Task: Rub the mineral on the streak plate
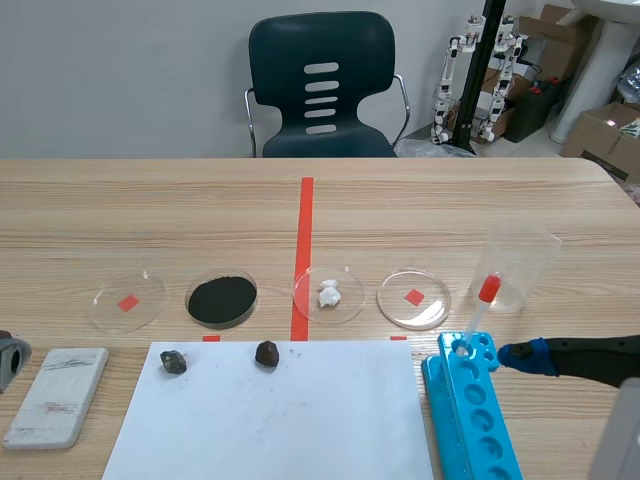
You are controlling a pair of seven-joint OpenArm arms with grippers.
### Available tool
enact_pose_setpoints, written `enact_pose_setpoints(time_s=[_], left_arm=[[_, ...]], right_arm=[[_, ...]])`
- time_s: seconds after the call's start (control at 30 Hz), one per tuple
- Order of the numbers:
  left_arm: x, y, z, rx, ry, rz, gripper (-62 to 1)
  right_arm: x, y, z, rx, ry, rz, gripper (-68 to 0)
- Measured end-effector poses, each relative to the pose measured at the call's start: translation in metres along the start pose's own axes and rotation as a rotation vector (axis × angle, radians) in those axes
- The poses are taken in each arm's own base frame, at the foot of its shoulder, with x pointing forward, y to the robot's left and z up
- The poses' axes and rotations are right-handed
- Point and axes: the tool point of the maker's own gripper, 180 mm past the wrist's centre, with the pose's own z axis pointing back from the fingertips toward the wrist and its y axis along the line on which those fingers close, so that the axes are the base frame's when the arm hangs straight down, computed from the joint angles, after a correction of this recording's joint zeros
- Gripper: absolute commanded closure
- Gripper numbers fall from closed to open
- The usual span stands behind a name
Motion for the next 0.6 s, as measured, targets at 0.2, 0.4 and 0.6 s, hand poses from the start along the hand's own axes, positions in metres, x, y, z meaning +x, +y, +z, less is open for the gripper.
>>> enact_pose_setpoints(time_s=[0.2,0.4,0.6], left_arm=[[0.005,0.0,-0.022,-0.011,0.043,0.063,-13.0],[0.004,0.005,-0.039,-0.013,0.163,0.121,-13.0],[0.006,0.018,-0.054,0.008,0.261,0.188,-13.0]], right_arm=[[0.0,0.0,0.0,0.0,0.0,0.0,-56.9],[0.0,0.0,0.0,0.0,0.0,0.0,-56.9],[0.0,0.0,0.0,0.0,0.0,0.0,-56.9]])
